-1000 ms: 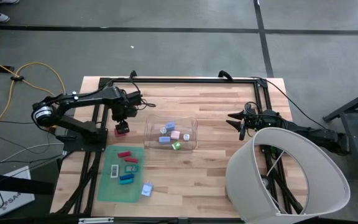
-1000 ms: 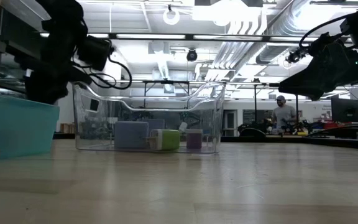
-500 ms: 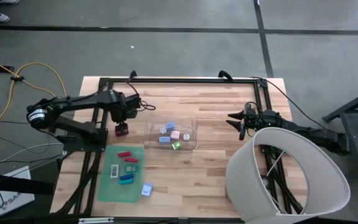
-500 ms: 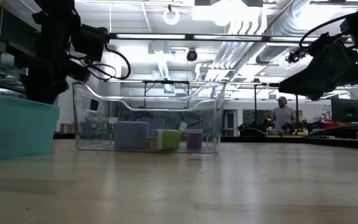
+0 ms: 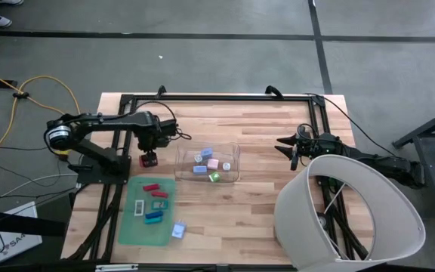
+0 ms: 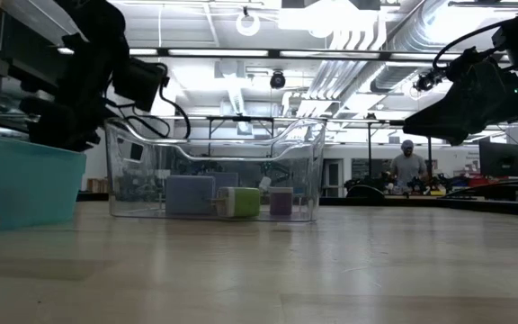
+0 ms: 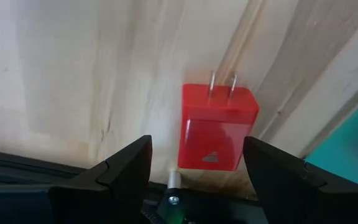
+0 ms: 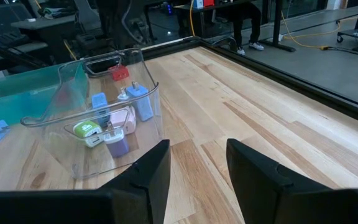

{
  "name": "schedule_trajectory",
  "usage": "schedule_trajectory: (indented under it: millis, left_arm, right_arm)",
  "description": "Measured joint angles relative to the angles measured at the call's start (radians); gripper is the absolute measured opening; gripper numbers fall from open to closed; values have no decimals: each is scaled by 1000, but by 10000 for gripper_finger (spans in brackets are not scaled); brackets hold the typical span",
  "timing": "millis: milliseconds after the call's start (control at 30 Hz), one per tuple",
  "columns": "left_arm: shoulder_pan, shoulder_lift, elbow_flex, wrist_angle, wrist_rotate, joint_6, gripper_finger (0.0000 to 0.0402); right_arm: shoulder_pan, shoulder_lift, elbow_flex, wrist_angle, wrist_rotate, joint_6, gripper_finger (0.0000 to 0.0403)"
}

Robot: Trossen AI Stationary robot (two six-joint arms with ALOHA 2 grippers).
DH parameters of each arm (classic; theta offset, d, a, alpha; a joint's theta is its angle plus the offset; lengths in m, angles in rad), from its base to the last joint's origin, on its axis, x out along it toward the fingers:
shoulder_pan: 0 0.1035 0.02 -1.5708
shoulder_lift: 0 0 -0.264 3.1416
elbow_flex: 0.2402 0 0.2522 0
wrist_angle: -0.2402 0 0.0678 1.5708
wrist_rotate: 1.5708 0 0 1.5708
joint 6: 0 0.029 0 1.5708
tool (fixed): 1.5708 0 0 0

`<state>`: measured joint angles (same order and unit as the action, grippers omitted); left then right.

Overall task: Pick & Place Office items
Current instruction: Put the red charger adapter into the transparent bin

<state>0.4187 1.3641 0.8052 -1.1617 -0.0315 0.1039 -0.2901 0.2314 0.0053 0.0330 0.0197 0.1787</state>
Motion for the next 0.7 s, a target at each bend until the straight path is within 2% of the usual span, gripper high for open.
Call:
schedule_trajectory:
  millis: [533,700]
  left_arm:
    - [-2,27,0,0,9,3,246]
    - [-3,27,0,0,53,19,246]
  right_arm:
    - [0,0,0,0,0,0,144]
    - [0,0,0,0,0,0,144]
